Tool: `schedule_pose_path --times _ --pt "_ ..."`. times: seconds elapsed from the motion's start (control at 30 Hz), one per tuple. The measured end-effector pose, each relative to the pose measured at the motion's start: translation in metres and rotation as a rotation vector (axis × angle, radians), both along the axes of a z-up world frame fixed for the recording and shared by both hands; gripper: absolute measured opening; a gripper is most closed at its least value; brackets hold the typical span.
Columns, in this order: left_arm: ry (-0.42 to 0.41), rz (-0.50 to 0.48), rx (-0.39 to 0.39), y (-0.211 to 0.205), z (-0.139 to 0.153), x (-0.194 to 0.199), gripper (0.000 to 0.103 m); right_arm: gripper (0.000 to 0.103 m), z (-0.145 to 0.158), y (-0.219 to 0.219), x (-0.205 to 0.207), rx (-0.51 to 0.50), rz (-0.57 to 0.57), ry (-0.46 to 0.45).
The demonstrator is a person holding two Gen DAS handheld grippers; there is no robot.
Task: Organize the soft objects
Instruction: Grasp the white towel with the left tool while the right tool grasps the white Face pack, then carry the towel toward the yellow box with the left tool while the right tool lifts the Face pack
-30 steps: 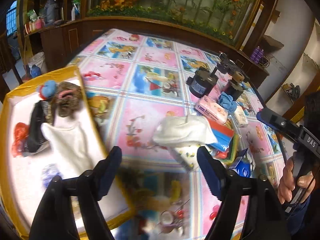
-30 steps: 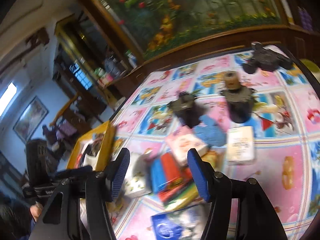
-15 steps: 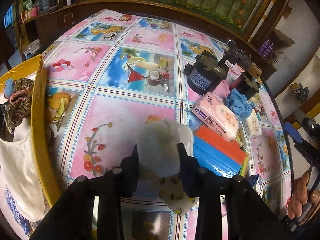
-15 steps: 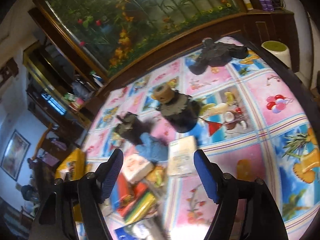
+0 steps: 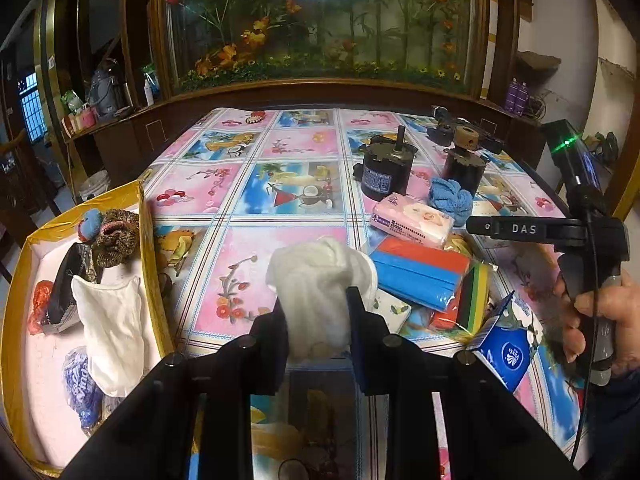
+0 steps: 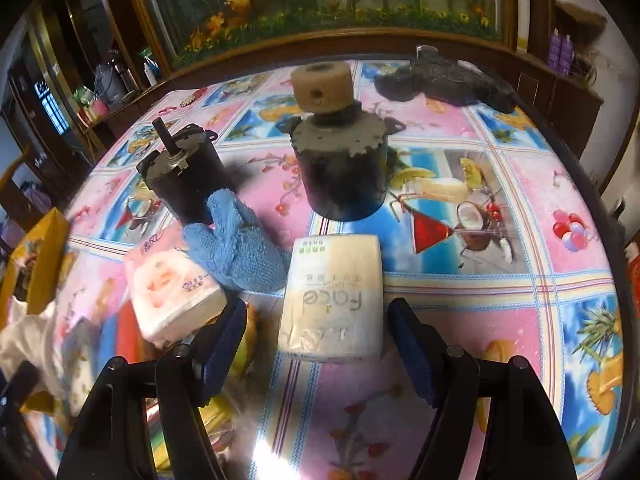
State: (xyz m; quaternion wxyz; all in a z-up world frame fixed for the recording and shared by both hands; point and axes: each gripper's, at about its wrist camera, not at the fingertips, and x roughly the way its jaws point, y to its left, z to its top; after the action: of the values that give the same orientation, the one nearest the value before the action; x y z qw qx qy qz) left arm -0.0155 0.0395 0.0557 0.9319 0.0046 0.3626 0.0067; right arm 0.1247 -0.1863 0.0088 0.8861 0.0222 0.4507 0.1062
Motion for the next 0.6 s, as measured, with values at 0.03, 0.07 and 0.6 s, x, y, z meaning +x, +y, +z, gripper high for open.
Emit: schedule_pose_path --times 0.03,0.07,0.6 --pt "-0.003 0.000 0.006 -0.001 0.000 -0.002 0.025 0.063 -0.002 0.002 0.001 -0.032 -0.001 -0.006" --pt "-0.007 0.001 0.011 -0.002 -0.001 -0.003 0.025 0.050 -0.002 0.003 0.000 -0.063 -0.007 -0.018" --pt "-0.030 0.025 0.099 -0.014 -0.001 -0.009 0.025 0.048 0.040 -0.019 -0.030 0.029 -0.063 -0.155"
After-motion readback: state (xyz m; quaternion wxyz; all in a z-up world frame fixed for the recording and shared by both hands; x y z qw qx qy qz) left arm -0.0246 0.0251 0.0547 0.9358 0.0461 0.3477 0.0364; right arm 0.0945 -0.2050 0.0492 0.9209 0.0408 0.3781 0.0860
